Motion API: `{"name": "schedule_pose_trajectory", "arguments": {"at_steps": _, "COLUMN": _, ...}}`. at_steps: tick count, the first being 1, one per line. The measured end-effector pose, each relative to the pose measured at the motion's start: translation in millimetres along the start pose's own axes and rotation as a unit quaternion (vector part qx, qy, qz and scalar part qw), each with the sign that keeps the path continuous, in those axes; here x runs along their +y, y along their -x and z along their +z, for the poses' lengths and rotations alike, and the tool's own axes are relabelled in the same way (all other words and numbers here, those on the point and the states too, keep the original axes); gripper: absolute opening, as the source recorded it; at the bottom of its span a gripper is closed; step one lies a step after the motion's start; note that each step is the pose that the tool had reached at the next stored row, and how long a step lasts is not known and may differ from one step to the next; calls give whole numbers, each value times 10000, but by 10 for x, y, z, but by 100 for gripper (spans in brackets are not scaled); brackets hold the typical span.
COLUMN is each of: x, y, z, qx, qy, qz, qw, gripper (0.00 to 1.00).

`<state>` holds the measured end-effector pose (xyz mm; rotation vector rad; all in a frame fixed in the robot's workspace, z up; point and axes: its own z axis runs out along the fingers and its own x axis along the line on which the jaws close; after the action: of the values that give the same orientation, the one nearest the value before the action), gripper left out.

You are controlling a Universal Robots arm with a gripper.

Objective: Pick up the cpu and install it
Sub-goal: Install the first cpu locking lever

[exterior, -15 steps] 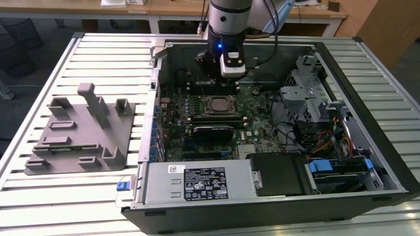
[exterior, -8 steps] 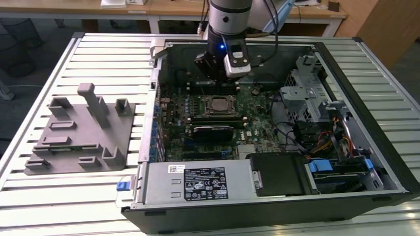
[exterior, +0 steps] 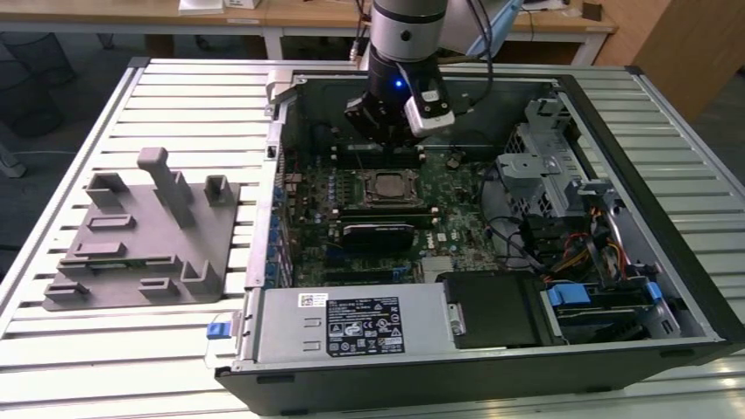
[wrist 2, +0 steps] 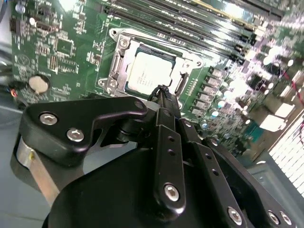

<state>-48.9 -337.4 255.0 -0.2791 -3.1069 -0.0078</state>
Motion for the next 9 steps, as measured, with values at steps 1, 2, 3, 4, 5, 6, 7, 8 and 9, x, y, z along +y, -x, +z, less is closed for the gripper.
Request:
{"name": "schedule_pose_trajectory", "arguments": {"at_steps": 1, "x": 0, "y": -1, "z": 0, "qx": 0, "qy": -1, "qz": -41, "qw": 10000, "gripper": 11}}
{"name": "schedule_pose_trajectory", "arguments": {"at_steps": 2, "x": -1, "y": -5, "z": 0, "qx": 0, "qy": -1, "qz": -62, "qw": 10000, "gripper": 11}}
{"name": "schedule_pose_trajectory", "arguments": {"at_steps": 3, "x": -2, "y": -12, "z": 1, "qx": 0, "qy": 0, "qz": -73, "qw": 10000, "gripper": 11}}
{"name": "schedule_pose_trajectory", "arguments": {"at_steps": 4, "x": -3, "y": -19, "z": 2, "qx": -1, "qy": 0, "qz": -77, "qw": 10000, "gripper": 11}}
{"name": "schedule_pose_trajectory", "arguments": {"at_steps": 5, "x": -4, "y": -23, "z": 1, "qx": -1, "qy": -1, "qz": -80, "qw": 10000, "gripper": 11}}
{"name": "schedule_pose_trajectory", "arguments": {"at_steps": 6, "x": -4, "y": -24, "z": 1, "qx": -1, "qy": -1, "qz": -84, "qw": 10000, "gripper": 11}}
{"name": "schedule_pose_trajectory", "arguments": {"at_steps": 7, "x": -4, "y": -24, "z": 1, "qx": -1, "qy": -2, "qz": -87, "qw": 10000, "gripper": 11}}
{"name": "schedule_pose_trajectory", "arguments": {"at_steps": 8, "x": -5, "y": -25, "z": 1, "qx": -1, "qy": -2, "qz": -89, "qw": 10000, "gripper": 11}}
{"name": "schedule_pose_trajectory", "arguments": {"at_steps": 9, "x": -5, "y": -25, "z": 1, "qx": -1, "qy": -2, "qz": -91, "qw": 10000, "gripper": 11}}
